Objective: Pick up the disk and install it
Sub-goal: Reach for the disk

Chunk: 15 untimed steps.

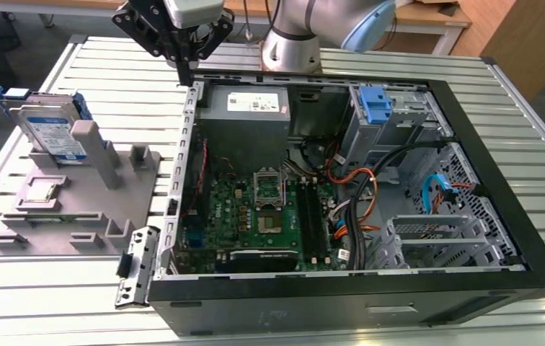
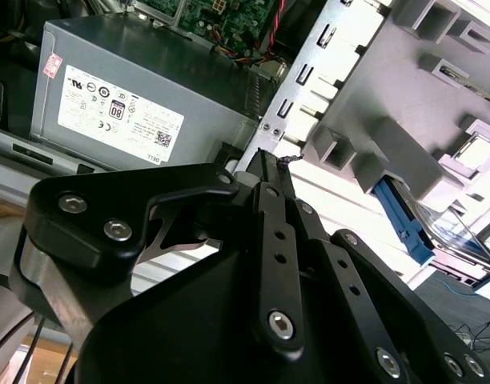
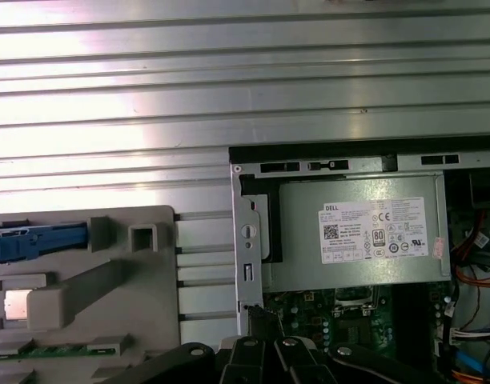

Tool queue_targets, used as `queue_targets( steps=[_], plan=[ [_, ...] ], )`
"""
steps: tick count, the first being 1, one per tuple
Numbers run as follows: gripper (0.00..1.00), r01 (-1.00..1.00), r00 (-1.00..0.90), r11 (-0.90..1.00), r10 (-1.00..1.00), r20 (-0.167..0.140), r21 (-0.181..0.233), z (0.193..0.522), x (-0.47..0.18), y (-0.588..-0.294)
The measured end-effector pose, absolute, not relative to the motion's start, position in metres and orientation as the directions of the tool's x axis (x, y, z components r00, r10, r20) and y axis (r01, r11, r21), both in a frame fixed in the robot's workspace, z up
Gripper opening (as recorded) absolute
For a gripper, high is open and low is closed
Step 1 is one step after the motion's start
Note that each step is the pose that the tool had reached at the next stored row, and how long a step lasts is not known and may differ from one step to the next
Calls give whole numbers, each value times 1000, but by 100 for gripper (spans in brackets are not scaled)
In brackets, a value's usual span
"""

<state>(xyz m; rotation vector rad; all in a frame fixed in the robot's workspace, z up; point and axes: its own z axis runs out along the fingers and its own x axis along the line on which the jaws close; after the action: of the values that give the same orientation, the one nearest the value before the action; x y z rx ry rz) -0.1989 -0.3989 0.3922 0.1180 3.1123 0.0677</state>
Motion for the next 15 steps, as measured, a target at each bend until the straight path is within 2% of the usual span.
queue_targets(
  steps=[15],
  plan=[
    [10, 75, -997, 996, 76, -25, 44, 392, -202, -399]
  ],
)
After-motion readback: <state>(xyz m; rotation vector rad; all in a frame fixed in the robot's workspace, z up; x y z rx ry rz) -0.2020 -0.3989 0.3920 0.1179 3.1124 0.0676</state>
